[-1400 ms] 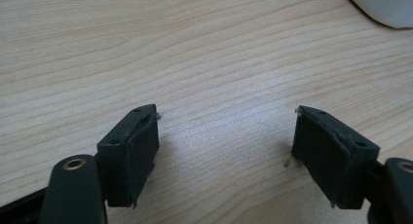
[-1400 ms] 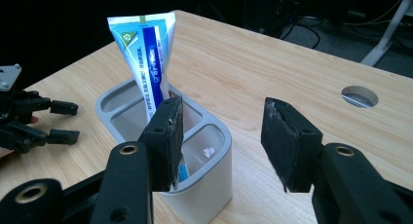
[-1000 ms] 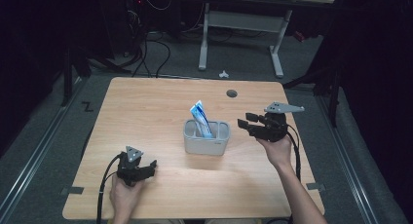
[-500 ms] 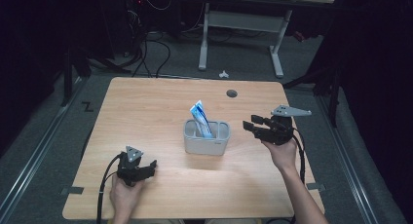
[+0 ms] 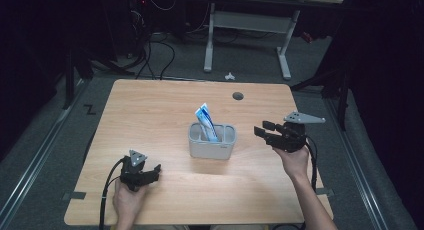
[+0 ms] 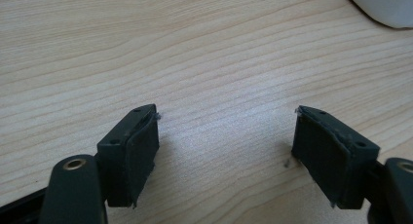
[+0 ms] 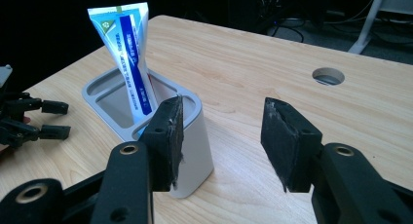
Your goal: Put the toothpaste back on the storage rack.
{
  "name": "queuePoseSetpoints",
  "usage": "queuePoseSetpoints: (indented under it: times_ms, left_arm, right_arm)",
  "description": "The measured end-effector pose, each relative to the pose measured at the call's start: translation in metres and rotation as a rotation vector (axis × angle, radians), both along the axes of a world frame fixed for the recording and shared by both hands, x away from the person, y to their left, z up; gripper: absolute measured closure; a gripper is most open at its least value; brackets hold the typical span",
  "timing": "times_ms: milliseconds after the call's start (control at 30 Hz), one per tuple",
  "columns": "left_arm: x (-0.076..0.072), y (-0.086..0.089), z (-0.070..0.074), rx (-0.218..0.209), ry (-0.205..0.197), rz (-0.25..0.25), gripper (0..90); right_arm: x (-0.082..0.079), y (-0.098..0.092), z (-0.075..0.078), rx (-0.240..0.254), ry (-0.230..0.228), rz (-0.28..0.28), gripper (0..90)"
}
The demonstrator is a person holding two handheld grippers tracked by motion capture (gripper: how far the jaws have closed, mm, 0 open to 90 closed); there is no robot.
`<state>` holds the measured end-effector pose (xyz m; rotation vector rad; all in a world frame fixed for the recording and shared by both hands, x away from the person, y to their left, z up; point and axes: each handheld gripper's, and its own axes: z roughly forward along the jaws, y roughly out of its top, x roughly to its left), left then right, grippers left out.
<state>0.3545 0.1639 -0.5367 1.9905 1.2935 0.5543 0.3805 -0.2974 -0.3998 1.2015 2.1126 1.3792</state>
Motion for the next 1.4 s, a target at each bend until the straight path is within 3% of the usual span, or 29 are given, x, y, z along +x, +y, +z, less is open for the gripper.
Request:
queuePoseSetpoints:
  times_ms: [1400]
  left_arm:
    - [0.0,0.0,0.0,0.0,0.0,0.0,25.4]
  right_arm:
    - [-0.018,-0.02,-0.028,0.034,0.037,-0.054,51.3]
